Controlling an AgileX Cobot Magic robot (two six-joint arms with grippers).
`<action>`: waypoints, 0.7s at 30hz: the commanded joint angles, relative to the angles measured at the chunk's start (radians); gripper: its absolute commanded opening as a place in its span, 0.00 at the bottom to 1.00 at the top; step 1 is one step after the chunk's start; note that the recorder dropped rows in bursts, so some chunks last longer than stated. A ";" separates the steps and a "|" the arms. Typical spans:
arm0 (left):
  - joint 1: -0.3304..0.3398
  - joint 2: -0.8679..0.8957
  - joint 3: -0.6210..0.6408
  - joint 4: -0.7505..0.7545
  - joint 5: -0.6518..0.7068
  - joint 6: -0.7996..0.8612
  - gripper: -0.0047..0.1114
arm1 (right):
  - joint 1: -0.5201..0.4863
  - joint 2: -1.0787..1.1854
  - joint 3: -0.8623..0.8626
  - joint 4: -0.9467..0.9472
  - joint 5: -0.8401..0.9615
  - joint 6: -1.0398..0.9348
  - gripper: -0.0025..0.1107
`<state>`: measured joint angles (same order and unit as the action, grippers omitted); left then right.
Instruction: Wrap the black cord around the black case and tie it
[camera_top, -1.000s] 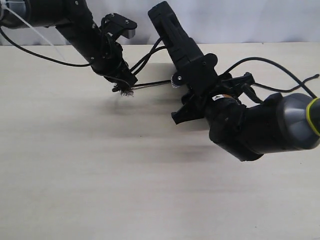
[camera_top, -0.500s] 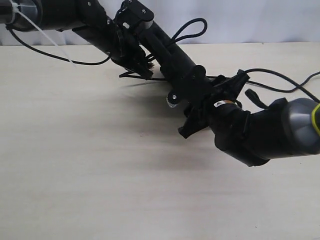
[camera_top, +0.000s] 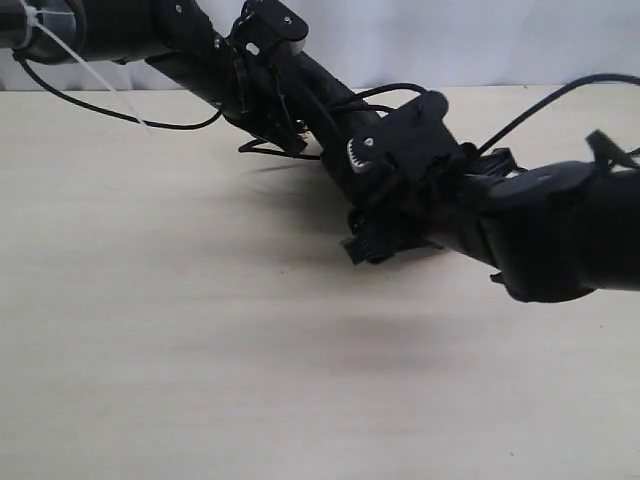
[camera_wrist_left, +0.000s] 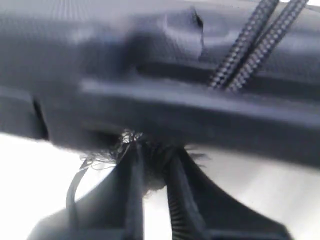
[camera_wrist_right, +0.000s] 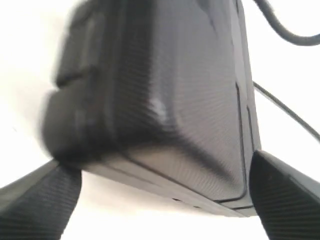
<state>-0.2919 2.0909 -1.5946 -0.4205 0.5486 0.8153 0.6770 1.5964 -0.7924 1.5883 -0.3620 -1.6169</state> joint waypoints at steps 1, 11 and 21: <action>-0.003 -0.003 -0.005 -0.010 -0.017 0.000 0.04 | 0.000 -0.134 -0.009 0.075 -0.004 -0.051 0.77; -0.003 -0.003 -0.005 -0.010 -0.045 0.000 0.04 | -0.005 -0.332 -0.019 0.108 0.038 -0.053 0.76; -0.003 -0.003 -0.005 -0.010 -0.027 0.000 0.04 | -0.376 -0.149 -0.167 0.156 0.401 -0.125 0.61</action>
<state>-0.2919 2.0935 -1.5946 -0.4190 0.5388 0.8172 0.3821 1.3909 -0.9287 1.7450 -0.0887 -1.7247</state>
